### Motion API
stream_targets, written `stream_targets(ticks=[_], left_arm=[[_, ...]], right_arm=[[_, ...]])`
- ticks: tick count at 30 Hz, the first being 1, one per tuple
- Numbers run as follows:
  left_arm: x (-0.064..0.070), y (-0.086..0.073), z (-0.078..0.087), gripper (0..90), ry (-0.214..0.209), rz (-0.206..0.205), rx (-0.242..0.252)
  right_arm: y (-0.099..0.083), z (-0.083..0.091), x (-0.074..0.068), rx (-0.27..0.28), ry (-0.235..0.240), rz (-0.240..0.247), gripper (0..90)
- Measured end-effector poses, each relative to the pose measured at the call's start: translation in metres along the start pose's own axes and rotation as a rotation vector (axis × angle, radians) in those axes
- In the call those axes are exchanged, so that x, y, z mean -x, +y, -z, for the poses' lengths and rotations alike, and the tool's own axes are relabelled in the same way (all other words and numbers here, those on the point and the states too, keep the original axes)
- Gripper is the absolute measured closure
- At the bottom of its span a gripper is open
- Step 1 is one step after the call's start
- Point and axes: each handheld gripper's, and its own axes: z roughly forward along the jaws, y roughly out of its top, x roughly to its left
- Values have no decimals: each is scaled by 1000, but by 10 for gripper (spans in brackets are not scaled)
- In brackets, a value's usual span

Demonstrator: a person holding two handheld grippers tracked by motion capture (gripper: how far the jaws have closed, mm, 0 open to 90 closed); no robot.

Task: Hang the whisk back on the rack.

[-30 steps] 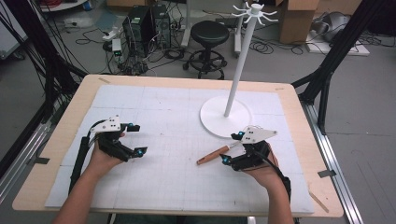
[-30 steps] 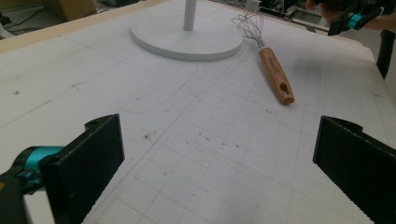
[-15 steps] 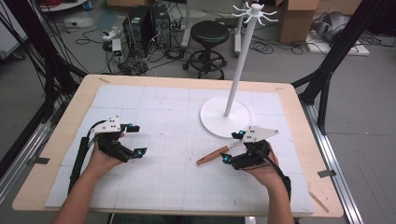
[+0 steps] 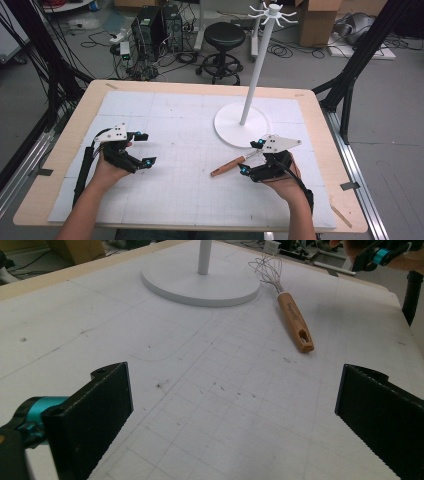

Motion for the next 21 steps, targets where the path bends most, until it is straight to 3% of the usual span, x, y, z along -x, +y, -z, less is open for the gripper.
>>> stream_targets(ticks=[14,21], left_arm=[[0,2,3,25,3,-1,18],[4,6,6,25,8,-19,25]], right_arm=[[12,18,2,12,-53,30,138],[23,14,5,-6,-38,54,138]])
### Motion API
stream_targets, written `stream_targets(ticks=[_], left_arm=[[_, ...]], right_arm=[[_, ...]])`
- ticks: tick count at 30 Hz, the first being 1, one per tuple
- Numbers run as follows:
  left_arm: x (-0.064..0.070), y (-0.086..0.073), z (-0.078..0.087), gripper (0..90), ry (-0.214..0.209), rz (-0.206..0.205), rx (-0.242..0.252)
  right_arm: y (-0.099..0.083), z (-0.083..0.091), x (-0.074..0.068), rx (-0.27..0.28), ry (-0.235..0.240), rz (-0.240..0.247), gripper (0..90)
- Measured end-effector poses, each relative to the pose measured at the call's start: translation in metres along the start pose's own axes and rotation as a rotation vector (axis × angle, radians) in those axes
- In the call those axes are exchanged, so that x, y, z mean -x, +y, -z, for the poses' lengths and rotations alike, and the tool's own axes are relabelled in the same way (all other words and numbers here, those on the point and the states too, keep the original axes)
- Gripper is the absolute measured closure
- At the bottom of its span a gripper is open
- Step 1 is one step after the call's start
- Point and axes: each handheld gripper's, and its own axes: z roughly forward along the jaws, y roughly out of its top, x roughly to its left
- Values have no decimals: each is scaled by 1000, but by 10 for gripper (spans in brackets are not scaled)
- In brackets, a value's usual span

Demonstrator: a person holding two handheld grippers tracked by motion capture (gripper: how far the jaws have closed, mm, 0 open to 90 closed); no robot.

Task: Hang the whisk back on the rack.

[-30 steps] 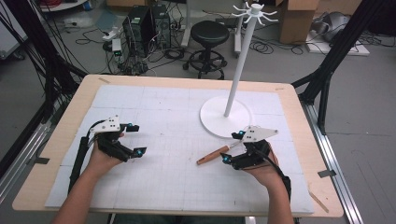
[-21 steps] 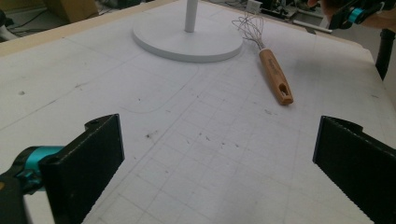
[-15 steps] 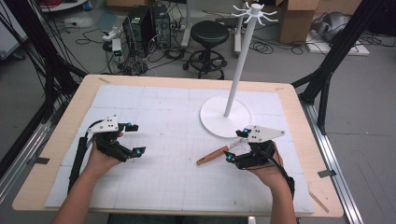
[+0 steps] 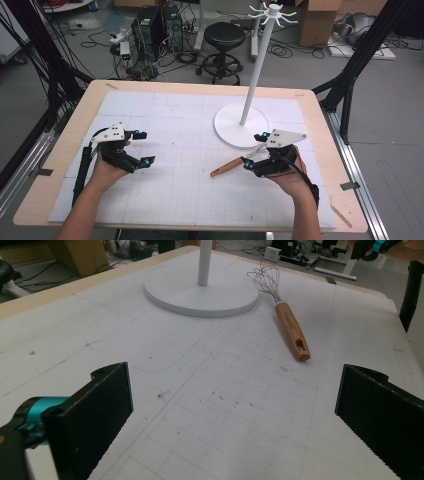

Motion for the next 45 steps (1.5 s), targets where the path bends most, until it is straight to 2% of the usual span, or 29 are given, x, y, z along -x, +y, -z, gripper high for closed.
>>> stream_targets(ticks=[10,17,18,23,28,35,39,41,45], left_arm=[[0,2,3,25,2,-2,15],[0,3,4,25,7,-1,17],[1,3,4,25,9,-2,17],[0,2,2,25,8,0,-2],[0,2,1,25,11,-5,-2],[0,2,2,25,9,1,-1],[2,2,1,25,9,-12,-5],[2,3,1,25,12,-12,2],[0,3,4,25,12,-5,8]], right_arm=[[17,-8,3,-60,20,39,138],[29,-25,8,-128,75,88,138],[32,-28,9,-164,85,101,138],[41,-32,9,-192,110,125,140],[40,-42,9,-235,134,145,141],[29,-70,6,-381,192,166,142],[20,-83,4,-438,209,162,149],[17,-86,3,-446,218,153,152],[-1,-100,5,-601,198,162,170]])
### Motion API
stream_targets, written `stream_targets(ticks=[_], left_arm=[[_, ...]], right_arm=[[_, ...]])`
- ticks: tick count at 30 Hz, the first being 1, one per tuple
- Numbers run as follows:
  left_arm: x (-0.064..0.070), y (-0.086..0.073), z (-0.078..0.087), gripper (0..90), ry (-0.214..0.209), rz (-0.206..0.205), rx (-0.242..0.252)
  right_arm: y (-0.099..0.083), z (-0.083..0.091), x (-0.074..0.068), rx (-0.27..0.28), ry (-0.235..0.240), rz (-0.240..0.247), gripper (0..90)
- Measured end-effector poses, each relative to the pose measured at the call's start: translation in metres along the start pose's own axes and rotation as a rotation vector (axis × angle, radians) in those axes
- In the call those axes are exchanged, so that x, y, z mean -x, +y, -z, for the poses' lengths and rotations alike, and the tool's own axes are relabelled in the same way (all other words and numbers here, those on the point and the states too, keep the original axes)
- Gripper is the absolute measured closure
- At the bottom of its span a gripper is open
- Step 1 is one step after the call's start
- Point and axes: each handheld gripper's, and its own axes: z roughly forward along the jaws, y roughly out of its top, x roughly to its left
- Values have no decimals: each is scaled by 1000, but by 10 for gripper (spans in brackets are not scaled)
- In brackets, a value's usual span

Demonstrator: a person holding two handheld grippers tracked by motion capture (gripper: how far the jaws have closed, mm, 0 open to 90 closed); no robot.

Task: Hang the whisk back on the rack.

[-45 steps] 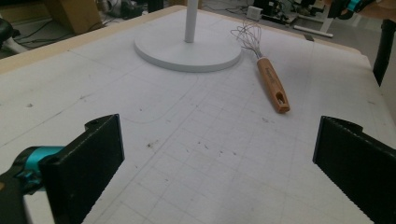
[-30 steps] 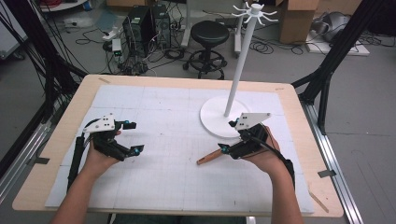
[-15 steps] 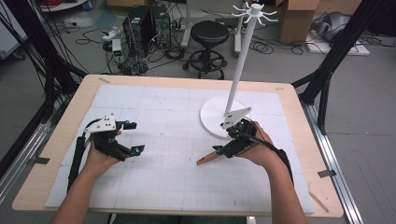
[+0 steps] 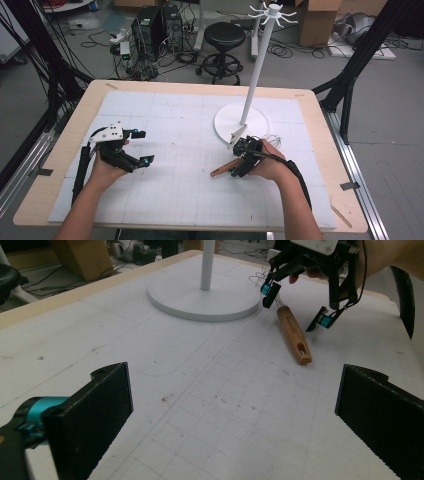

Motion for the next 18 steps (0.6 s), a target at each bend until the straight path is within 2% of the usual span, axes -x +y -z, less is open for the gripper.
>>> stream_targets(ticks=[1,2,3,4,7,8,12,16,18], left_arm=[[0,0,0,25,2,1,-2],[0,0,0,25,2,1,-2],[0,-1,-1,25,0,0,-7],[0,-1,-1,25,-1,-1,-13],[1,-1,-3,25,0,-4,-16],[2,0,-2,25,-3,-5,-3],[1,0,0,25,4,-3,-4],[2,0,-1,25,1,-4,-13],[3,0,-2,25,-2,-10,-16]], right_arm=[[-1,-3,1,-30,-3,2,194],[-1,-3,1,-30,-3,2,194],[-2,-6,4,-54,14,-5,251],[-2,-6,4,-51,33,-20,290],[-2,-5,4,-54,41,-18,342],[-1,-3,1,-66,49,-8,398],[0,-1,-2,-78,52,-13,469],[1,-1,-2,-86,56,-20,499],[1,0,-5,-89,53,-15,551]])
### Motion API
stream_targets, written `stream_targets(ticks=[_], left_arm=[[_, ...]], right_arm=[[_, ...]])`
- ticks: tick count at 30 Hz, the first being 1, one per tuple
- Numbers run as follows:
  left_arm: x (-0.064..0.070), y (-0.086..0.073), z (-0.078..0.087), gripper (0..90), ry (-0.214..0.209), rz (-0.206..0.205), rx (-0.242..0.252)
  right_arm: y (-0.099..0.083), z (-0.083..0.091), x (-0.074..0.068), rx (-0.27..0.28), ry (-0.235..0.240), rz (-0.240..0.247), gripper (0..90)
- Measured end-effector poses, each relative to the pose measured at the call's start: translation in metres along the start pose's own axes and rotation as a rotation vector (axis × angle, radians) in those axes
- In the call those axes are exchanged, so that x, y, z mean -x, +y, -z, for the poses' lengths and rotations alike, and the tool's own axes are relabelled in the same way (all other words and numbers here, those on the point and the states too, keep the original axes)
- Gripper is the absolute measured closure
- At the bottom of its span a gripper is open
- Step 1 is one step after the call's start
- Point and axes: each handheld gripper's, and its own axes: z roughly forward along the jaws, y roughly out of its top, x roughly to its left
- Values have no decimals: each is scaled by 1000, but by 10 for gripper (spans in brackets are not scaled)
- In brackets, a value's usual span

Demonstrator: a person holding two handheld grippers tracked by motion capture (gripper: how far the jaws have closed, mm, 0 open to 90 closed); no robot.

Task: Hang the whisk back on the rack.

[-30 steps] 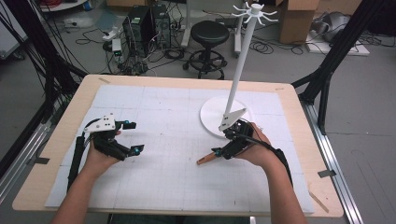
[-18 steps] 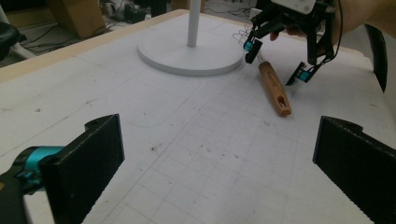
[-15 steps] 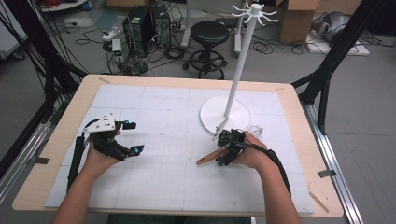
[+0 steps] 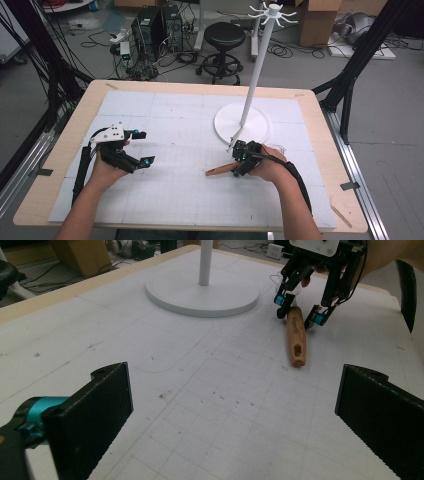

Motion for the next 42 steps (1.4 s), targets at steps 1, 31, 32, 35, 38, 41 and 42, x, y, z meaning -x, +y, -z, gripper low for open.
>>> stream_targets(ticks=[1,31,32,35,38,41,42], left_arm=[[0,0,0,25,1,3,6],[-2,3,6,25,9,5,33],[-2,3,6,25,10,7,35],[-1,3,7,25,10,4,33],[-1,4,7,25,10,-3,36],[-1,5,8,25,9,-4,39],[-1,5,8,25,9,0,43]], right_arm=[[1,1,-2,-10,-3,-1,579],[-10,67,-12,319,-74,-30,706],[-14,76,-11,371,-79,-43,706],[-20,86,-10,428,-95,-57,707],[-26,93,-9,471,-108,-74,707],[-29,97,-9,503,-112,-84,708],[-31,101,-8,539,-109,-91,707]])
